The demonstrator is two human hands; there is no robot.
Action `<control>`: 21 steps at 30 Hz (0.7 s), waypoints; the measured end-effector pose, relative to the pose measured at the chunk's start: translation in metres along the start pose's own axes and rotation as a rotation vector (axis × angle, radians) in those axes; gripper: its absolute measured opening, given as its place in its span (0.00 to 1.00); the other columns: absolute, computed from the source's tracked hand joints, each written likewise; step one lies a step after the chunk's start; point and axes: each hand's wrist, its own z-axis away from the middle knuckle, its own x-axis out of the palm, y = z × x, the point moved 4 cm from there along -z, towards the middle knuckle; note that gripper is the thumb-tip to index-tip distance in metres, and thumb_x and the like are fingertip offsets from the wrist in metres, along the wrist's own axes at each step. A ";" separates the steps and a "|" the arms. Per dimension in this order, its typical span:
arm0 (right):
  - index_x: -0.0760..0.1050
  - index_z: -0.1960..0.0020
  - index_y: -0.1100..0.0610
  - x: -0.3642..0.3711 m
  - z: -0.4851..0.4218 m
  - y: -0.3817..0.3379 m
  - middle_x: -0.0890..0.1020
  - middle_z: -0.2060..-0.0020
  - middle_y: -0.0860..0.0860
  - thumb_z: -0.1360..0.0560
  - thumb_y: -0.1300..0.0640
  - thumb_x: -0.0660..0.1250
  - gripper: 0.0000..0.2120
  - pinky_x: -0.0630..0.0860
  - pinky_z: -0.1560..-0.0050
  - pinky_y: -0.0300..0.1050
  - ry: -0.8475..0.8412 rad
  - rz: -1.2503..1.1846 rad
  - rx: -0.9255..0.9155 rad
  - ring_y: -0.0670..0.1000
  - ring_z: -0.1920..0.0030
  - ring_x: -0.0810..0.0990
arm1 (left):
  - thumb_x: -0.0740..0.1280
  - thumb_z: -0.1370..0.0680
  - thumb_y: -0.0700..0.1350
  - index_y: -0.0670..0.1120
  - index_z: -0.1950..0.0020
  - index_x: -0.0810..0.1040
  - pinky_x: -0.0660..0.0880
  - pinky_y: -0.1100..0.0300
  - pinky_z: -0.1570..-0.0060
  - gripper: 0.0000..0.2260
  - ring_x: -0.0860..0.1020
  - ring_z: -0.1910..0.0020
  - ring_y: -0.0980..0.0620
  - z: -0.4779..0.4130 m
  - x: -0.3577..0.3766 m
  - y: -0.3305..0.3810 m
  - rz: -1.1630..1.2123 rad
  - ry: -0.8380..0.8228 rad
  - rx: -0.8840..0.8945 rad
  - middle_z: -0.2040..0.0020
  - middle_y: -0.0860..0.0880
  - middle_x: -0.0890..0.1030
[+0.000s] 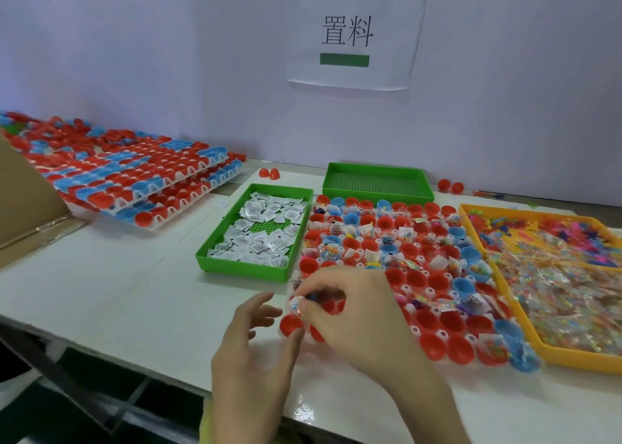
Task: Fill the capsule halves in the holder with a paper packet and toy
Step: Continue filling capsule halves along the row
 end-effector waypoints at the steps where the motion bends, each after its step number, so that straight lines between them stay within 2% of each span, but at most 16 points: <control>1: 0.84 0.53 0.46 0.003 -0.001 0.000 0.84 0.58 0.38 0.28 0.56 0.74 0.06 0.79 0.51 0.34 -0.011 0.008 0.002 0.37 0.53 0.81 | 0.80 0.34 0.42 0.63 0.41 0.74 0.73 0.61 0.50 0.28 0.80 0.50 0.63 -0.001 0.001 0.000 0.002 0.002 0.006 0.51 0.65 0.81; 6: 0.85 0.54 0.47 0.014 0.000 0.002 0.83 0.60 0.40 0.28 0.57 0.75 0.06 0.78 0.55 0.31 -0.083 0.035 0.046 0.39 0.57 0.81 | 0.80 0.34 0.37 0.59 0.41 0.75 0.76 0.65 0.50 0.29 0.81 0.52 0.61 0.002 0.002 0.000 0.031 -0.017 0.044 0.52 0.65 0.82; 9: 0.85 0.53 0.47 0.017 -0.001 0.001 0.84 0.59 0.40 0.27 0.57 0.74 0.06 0.76 0.53 0.28 -0.081 0.064 0.062 0.38 0.56 0.80 | 0.81 0.35 0.39 0.62 0.42 0.75 0.73 0.74 0.48 0.29 0.82 0.52 0.62 0.001 0.000 -0.003 0.067 -0.021 0.031 0.52 0.64 0.83; 14: 0.85 0.53 0.46 0.020 0.000 0.000 0.84 0.59 0.40 0.26 0.56 0.73 0.06 0.77 0.54 0.29 -0.123 0.059 0.100 0.38 0.56 0.81 | 0.81 0.34 0.39 0.68 0.43 0.74 0.74 0.75 0.49 0.31 0.82 0.54 0.64 0.000 -0.002 -0.009 0.071 -0.040 0.022 0.53 0.65 0.83; 17: 0.84 0.54 0.46 0.024 0.001 -0.001 0.84 0.60 0.41 0.26 0.57 0.73 0.06 0.80 0.52 0.36 -0.167 0.037 0.138 0.40 0.56 0.81 | 0.80 0.34 0.39 0.70 0.44 0.74 0.74 0.75 0.50 0.32 0.82 0.54 0.65 0.001 -0.001 -0.010 0.040 -0.028 0.034 0.52 0.67 0.83; 21: 0.83 0.54 0.45 0.030 0.002 -0.006 0.82 0.58 0.42 0.26 0.56 0.72 0.06 0.75 0.39 0.51 -0.118 0.105 0.153 0.45 0.50 0.78 | 0.79 0.34 0.40 0.71 0.45 0.75 0.76 0.69 0.49 0.30 0.83 0.54 0.64 0.002 -0.001 -0.010 0.057 -0.010 0.038 0.53 0.67 0.83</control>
